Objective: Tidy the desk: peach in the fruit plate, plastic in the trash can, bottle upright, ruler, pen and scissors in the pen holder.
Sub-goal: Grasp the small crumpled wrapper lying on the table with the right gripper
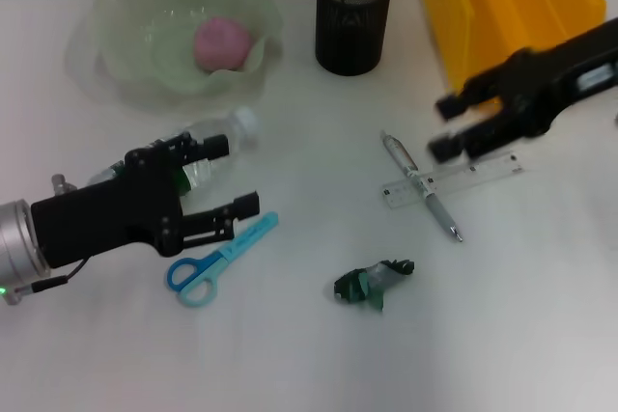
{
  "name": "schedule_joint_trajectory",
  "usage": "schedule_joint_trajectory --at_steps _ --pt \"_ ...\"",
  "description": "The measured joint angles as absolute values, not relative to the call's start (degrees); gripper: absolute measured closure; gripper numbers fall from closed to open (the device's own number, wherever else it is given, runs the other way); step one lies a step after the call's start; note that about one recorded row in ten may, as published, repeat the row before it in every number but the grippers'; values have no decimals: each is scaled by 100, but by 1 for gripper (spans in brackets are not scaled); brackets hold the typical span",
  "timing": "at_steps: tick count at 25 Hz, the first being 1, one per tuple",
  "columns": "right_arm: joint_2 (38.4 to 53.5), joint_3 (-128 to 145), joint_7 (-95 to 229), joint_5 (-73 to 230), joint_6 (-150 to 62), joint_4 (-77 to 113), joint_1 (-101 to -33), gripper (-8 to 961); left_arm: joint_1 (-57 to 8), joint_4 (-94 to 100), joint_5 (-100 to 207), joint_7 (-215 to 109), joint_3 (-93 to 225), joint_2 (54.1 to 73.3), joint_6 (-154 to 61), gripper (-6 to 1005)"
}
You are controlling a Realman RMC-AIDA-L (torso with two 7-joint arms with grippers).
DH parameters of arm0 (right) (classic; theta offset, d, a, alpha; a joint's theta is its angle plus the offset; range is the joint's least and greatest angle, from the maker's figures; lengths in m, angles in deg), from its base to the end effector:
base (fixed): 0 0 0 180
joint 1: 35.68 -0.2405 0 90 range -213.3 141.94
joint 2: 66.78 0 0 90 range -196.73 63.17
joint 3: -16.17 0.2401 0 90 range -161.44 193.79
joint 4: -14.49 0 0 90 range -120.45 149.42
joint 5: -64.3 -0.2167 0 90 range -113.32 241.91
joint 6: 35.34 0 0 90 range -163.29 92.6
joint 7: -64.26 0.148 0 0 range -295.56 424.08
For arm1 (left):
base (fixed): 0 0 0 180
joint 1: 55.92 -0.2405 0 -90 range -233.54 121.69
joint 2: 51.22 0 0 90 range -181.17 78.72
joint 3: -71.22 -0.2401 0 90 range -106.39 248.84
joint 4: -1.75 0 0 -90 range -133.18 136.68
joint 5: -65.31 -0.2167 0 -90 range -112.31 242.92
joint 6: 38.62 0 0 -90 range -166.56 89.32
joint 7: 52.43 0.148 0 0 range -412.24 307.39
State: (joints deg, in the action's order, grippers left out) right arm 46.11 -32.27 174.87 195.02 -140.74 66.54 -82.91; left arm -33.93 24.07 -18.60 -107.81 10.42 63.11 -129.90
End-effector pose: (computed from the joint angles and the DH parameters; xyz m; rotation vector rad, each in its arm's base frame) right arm 0.1594 0.3691 0.0521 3.0346 -0.6700 -0.0991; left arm -0.2752 0.2785 -0.0118 -2.6351 -0.4115 -0.9706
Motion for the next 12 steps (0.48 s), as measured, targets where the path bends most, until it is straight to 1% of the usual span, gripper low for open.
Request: schedule_joint_trajectory --at_steps 1,4,5,6,9,10,11,12 --pt "4611 -3227 17487 19502 -14074 6654 -8291 195 -3393 2407 -1860 -10781 1042 6311 -12990 168" --pt "4789 -3779 17471 19764 -13854 6689 -8400 194 -3377 2429 -2146 -10813 1043 6250 -13015 168" --pt "4888 -4134 17418 19896 -13638 6693 -8444 194 -3376 2443 -2252 -10814 1059 6233 -13039 168" --pt "4888 -4134 17418 19896 -13638 6693 -8444 194 -3376 2443 -2252 -10814 1059 6233 -13039 168" --pt "5038 -4587 17237 19946 -13461 6709 -8483 194 -3403 2444 -2318 -10815 1077 6170 -13110 168" --pt "5124 -4780 17084 19949 -13413 6725 -8501 194 -3426 2434 -2322 -10815 1059 6140 -13129 168" --pt "5157 -4874 17016 19951 -13383 6727 -8506 194 -3426 2434 -2322 -10815 1059 6140 -13129 168" --pt "5157 -4874 17016 19951 -13383 6727 -8506 194 -3449 2430 -2335 -10804 1050 6124 -13134 168"
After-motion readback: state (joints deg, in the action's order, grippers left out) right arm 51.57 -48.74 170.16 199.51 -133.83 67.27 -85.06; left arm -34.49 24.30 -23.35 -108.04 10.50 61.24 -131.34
